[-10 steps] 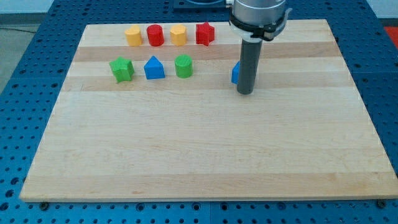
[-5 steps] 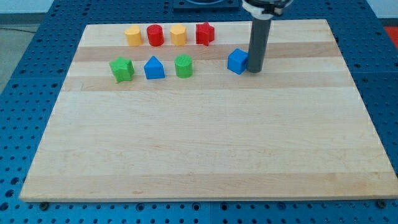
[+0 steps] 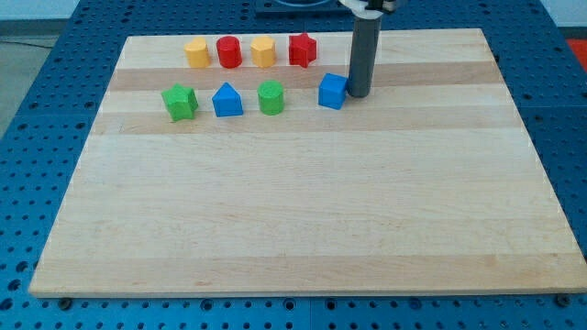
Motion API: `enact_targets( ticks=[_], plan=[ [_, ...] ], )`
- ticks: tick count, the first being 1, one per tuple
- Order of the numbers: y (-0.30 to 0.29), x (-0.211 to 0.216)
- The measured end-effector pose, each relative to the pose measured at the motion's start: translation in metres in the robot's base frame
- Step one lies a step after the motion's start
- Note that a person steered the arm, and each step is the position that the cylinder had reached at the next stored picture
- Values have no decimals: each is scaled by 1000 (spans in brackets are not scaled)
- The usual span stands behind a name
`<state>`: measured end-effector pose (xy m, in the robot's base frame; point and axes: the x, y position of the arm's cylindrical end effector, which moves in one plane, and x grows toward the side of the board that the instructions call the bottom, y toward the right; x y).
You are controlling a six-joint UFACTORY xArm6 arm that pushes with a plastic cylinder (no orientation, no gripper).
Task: Push blue cube to the right of the green circle
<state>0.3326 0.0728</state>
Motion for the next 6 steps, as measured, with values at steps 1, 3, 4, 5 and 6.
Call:
enact_targets(
  ticks=[1, 3, 4, 5, 6],
  plan=[
    [-11, 0],
    [-24, -14],
    [-26, -30],
    [-40, -30],
    [-51, -30]
  ],
)
